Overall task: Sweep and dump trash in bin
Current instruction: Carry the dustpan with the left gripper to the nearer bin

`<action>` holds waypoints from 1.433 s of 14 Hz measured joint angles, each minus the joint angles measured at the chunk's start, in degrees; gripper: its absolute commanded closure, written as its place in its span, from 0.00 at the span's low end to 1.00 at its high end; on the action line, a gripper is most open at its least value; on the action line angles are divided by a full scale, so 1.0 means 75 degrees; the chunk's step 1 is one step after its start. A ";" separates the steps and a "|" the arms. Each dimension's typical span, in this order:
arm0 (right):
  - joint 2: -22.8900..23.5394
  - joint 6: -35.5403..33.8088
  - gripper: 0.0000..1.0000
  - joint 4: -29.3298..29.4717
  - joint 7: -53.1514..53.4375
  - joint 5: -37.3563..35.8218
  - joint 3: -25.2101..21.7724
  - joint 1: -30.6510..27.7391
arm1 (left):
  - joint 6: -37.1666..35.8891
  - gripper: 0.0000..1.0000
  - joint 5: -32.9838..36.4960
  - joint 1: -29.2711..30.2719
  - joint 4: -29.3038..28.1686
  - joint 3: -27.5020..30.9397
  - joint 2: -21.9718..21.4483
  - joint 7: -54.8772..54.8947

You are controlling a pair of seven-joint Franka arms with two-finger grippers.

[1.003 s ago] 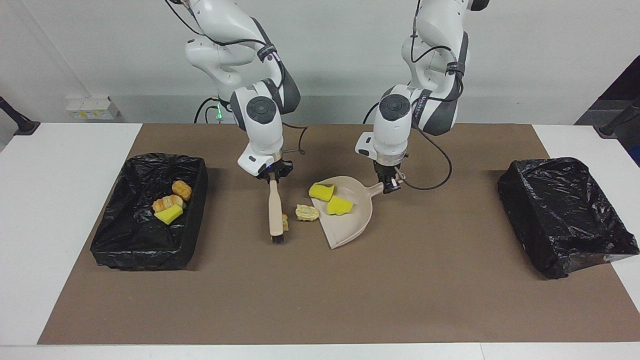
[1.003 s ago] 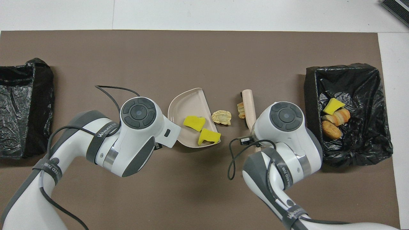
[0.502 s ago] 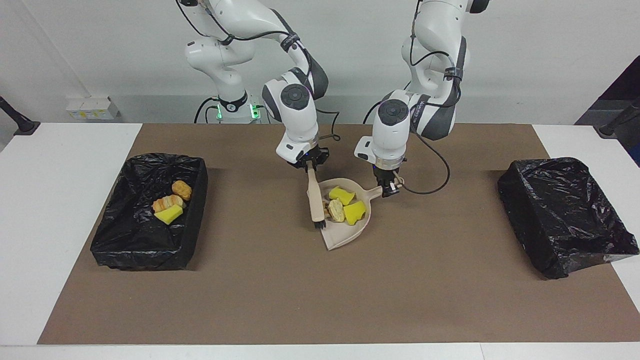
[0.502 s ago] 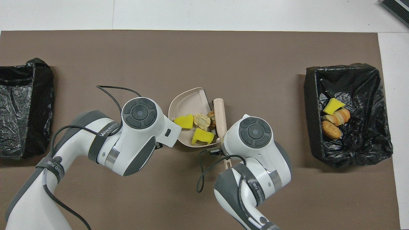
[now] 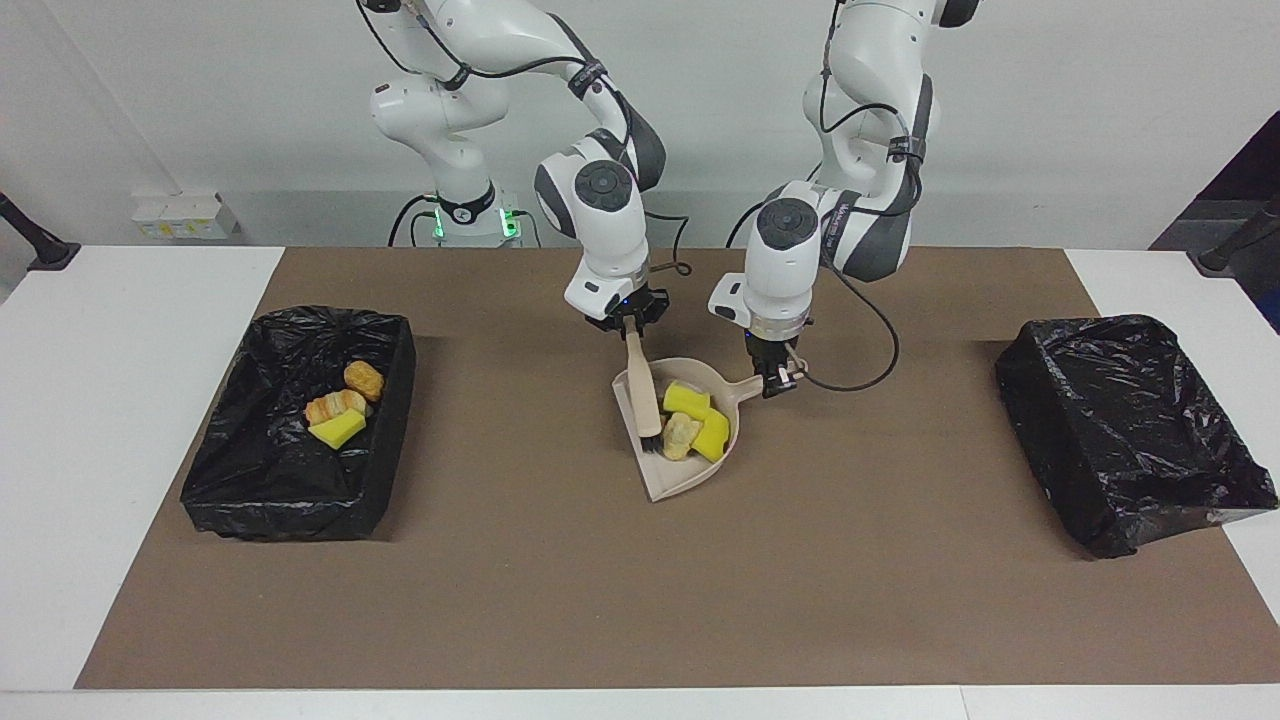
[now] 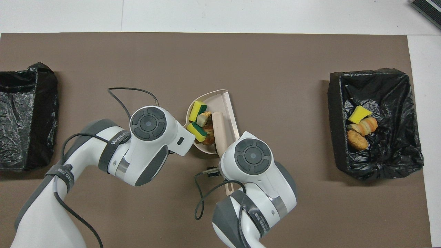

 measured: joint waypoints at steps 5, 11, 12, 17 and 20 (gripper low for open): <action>0.0001 -0.0001 1.00 0.0145 0.0000 0.0000 -0.0012 -0.0002 | 0.0027 1.00 -0.0032 0.0188 0.0002 0.0017 0.0005 0.0233; 0.0002 -0.0044 1.00 0.0402 -0.0005 -0.0006 -0.0028 -0.0033 | -0.0270 1.00 -0.0332 0.0690 0.0165 0.0048 0.0004 0.1087; 0.0002 -0.0044 1.00 0.0454 -0.0030 -0.0010 -0.0029 -0.0049 | -0.0503 1.00 -0.0335 0.0821 0.0308 0.0050 0.0002 0.1253; 0.0001 -0.0054 1.00 0.0630 -0.0090 -0.0016 -0.0056 -0.0074 | -0.1980 1.00 -0.0642 0.1859 0.1405 0.0082 -0.0022 0.2497; -0.0007 -0.0299 1.00 0.0783 -0.0193 -0.0019 -0.0111 -0.0093 | -0.2630 1.00 -0.0762 0.2655 0.2069 0.0090 -0.0034 0.3388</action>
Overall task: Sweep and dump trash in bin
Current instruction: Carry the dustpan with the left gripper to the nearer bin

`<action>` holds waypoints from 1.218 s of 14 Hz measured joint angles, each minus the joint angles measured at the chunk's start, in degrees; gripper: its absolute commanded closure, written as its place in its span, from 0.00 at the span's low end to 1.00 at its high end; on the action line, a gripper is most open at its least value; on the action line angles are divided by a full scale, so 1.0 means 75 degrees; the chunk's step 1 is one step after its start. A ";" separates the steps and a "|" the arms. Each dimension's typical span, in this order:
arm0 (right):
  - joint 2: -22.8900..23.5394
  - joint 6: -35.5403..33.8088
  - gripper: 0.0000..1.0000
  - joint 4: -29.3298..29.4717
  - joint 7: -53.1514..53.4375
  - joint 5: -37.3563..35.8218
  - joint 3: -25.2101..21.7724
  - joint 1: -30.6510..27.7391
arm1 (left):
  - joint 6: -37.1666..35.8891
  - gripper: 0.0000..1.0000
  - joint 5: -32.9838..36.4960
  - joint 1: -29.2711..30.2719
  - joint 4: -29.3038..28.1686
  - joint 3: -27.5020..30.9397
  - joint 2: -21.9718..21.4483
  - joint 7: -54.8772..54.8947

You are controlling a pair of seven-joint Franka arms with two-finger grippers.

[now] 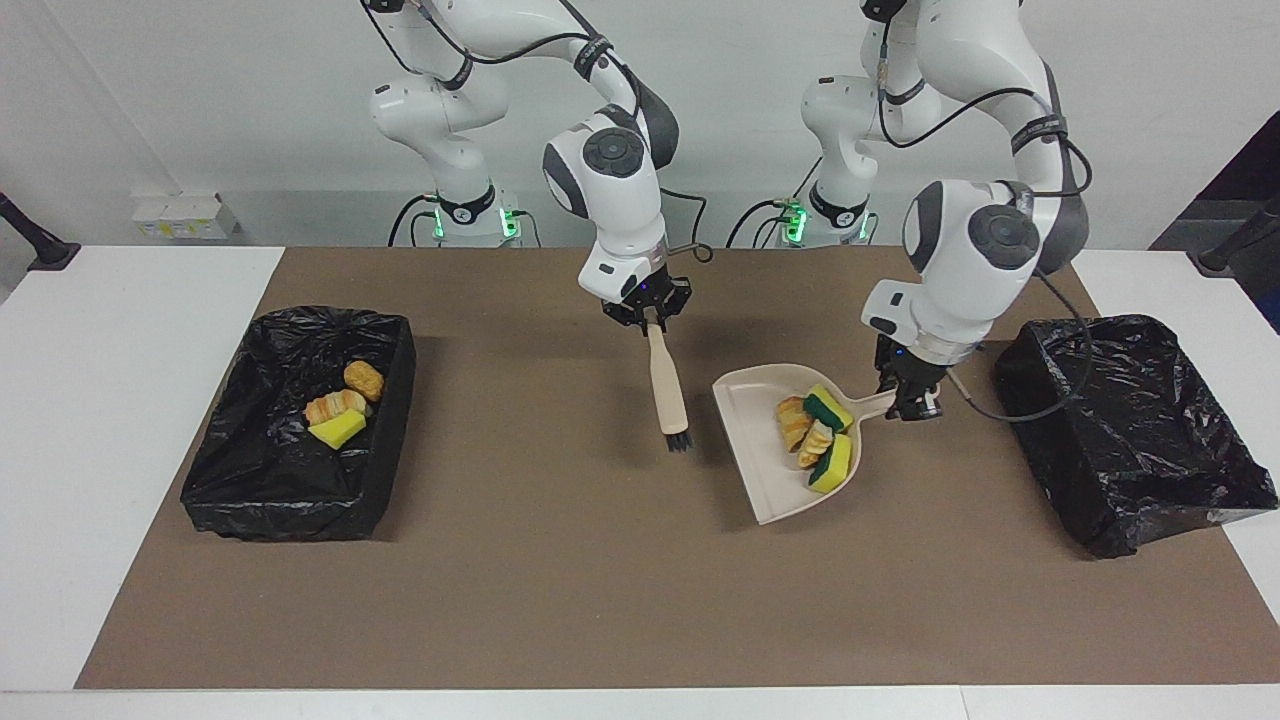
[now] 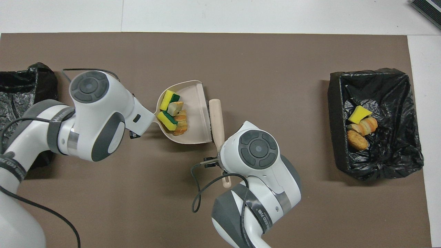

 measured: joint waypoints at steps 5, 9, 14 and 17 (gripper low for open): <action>-0.0017 -0.0353 1.00 0.0232 -0.0069 -0.0045 -0.0010 -0.0101 | -0.0860 1.00 -0.0019 0.1271 0.0853 0.0009 -0.0002 0.1673; 0.0001 -0.0524 1.00 0.0489 0.0665 -0.0540 0.0082 0.0220 | -0.1139 1.00 0.0021 0.2631 0.1272 0.0067 0.0031 0.3578; 0.0392 -0.1072 1.00 0.1137 0.2131 -0.0940 0.0105 0.1233 | -0.1318 1.00 0.0822 0.3871 0.2243 0.0116 0.0331 0.5322; 0.0772 -0.1140 1.00 0.1151 0.2924 -0.1182 0.0108 0.1808 | -0.1239 1.00 0.1761 0.4328 0.2872 0.0118 0.0680 0.5577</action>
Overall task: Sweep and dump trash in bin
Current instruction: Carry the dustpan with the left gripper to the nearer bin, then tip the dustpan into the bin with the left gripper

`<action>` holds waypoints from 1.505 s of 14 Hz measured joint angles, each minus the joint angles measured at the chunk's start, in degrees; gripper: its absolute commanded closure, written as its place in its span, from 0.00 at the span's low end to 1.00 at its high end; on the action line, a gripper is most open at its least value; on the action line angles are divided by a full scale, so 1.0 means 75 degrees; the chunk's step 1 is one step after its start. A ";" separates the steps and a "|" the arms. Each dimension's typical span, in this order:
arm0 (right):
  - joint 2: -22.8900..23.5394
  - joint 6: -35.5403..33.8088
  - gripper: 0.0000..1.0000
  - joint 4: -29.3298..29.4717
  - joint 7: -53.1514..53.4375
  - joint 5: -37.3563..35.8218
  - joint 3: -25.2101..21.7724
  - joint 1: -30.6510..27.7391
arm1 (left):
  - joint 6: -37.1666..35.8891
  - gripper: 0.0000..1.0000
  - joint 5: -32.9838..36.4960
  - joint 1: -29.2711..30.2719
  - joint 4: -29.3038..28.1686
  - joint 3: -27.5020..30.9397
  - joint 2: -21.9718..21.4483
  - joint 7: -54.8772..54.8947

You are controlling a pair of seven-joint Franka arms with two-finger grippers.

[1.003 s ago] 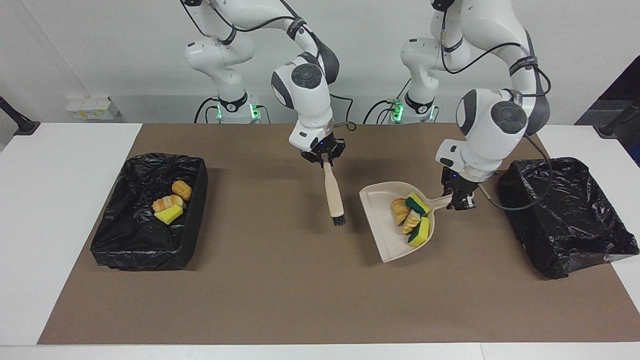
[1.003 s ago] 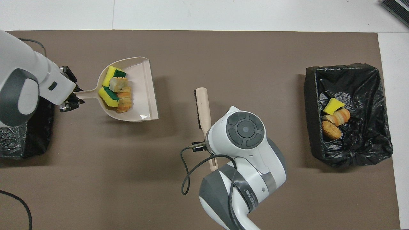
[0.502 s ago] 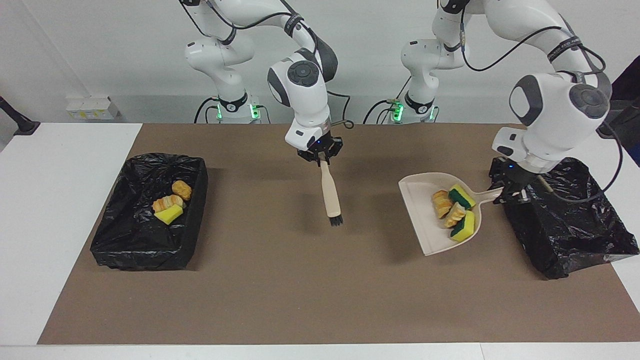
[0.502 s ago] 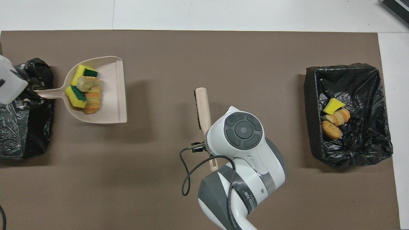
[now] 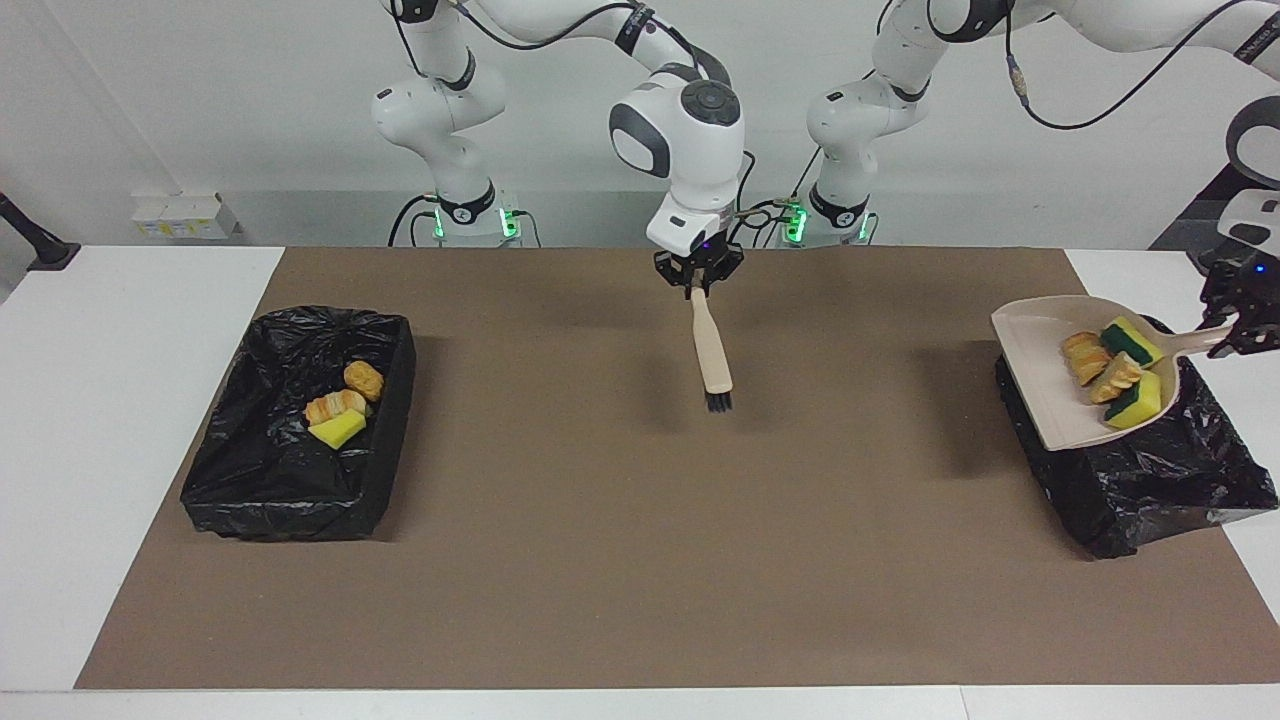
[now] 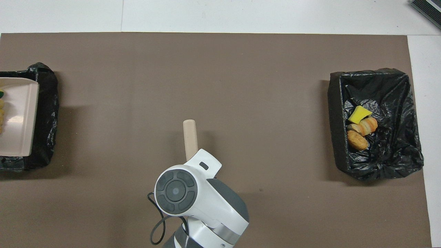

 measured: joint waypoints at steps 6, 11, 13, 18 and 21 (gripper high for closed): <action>0.0180 -0.0334 1.00 -0.0026 0.0806 0.0005 0.0004 0.0327 | 0.1029 1.00 0.2458 -0.0126 0.0258 -0.0157 0.0445 -0.0500; 0.0235 0.0136 1.00 -0.0437 0.0874 0.0015 0.0008 0.0532 | 0.1184 1.00 0.4468 -0.0700 -0.0235 -0.0178 0.0457 -0.1965; 0.0233 0.0282 1.00 -0.0528 0.0874 0.0015 -0.0004 0.0520 | 0.1180 1.00 0.5403 -0.0824 -0.0313 -0.0177 0.0282 -0.2174; 0.0226 0.0730 1.00 -0.0822 0.0874 0.0015 -0.0015 0.0513 | 0.1176 1.00 0.6609 -0.0881 -0.0689 -0.0162 -0.0628 -0.2350; 0.0246 0.0853 1.00 -0.0907 0.0874 0.0015 -0.0024 0.0513 | 0.1167 1.00 0.6584 -0.0936 -0.0816 -0.0231 -0.0881 -0.2352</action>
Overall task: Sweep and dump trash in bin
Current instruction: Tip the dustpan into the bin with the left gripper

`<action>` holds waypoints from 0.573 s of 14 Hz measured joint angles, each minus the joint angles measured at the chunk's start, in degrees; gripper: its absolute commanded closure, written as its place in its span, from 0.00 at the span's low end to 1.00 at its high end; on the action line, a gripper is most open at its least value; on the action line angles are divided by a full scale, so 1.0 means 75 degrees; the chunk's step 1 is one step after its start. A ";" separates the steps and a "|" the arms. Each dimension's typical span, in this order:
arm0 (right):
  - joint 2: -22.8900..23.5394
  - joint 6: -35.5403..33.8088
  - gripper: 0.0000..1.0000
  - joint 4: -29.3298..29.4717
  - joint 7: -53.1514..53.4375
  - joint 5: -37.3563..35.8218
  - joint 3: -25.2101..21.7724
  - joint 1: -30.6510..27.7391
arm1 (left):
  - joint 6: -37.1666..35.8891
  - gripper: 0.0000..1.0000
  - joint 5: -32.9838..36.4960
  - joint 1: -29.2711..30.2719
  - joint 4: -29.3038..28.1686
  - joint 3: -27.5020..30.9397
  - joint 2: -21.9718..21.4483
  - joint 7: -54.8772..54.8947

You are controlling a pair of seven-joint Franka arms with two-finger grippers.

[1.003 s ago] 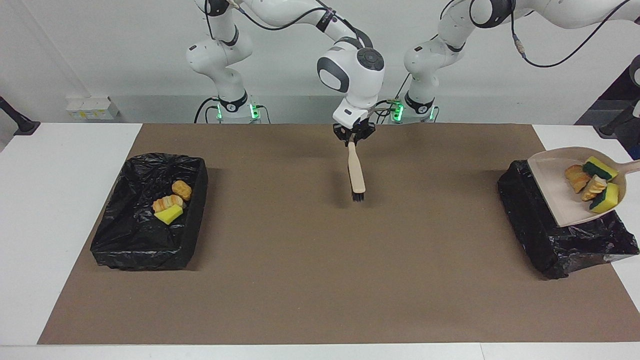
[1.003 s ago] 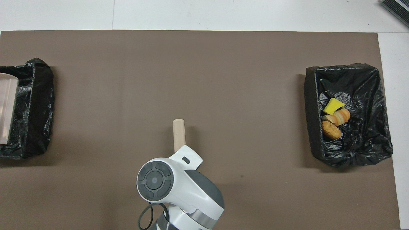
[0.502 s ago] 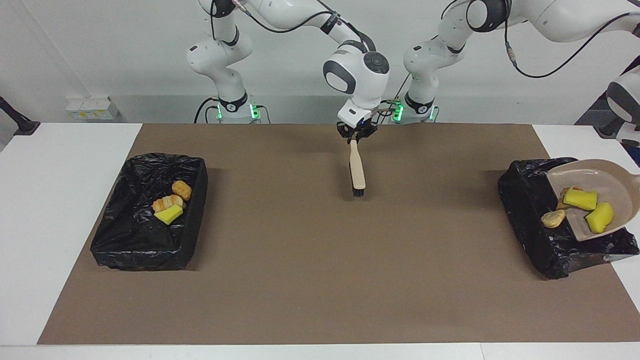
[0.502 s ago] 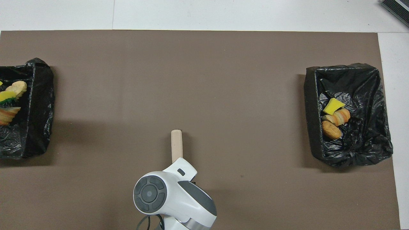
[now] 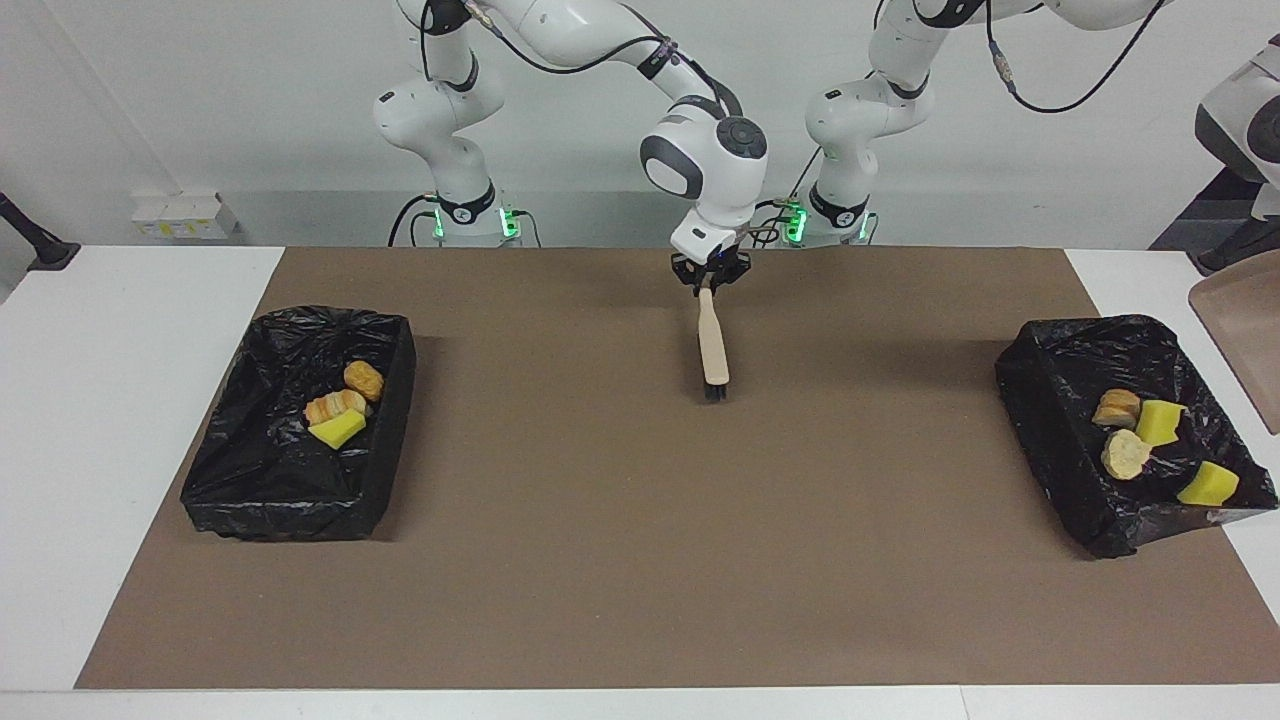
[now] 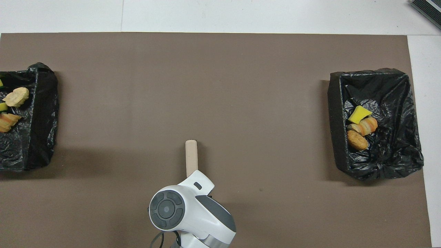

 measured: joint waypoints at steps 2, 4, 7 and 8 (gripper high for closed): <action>0.0017 0.0057 1.00 -0.0066 0.0000 0.0000 0.0006 0.0003 | -0.0145 1.00 -0.0532 -0.0179 -0.0055 -0.0022 -0.0001 -0.0052; 0.0023 0.0148 1.00 -0.0108 0.0000 0.0000 0.0005 0.0003 | -0.0309 1.00 -0.1400 -0.0426 -0.0086 -0.0037 0.0002 -0.0117; 0.0023 0.0162 1.00 -0.0114 0.0000 0.0000 0.0001 0.0001 | -0.0727 1.00 -0.2655 -0.0891 -0.0115 -0.0057 0.0002 -0.0714; 0.0024 0.0162 1.00 -0.0115 0.0000 0.0000 0.0000 -0.0001 | -0.0830 1.00 -0.3069 -0.1009 -0.0123 -0.0063 0.0002 -0.0952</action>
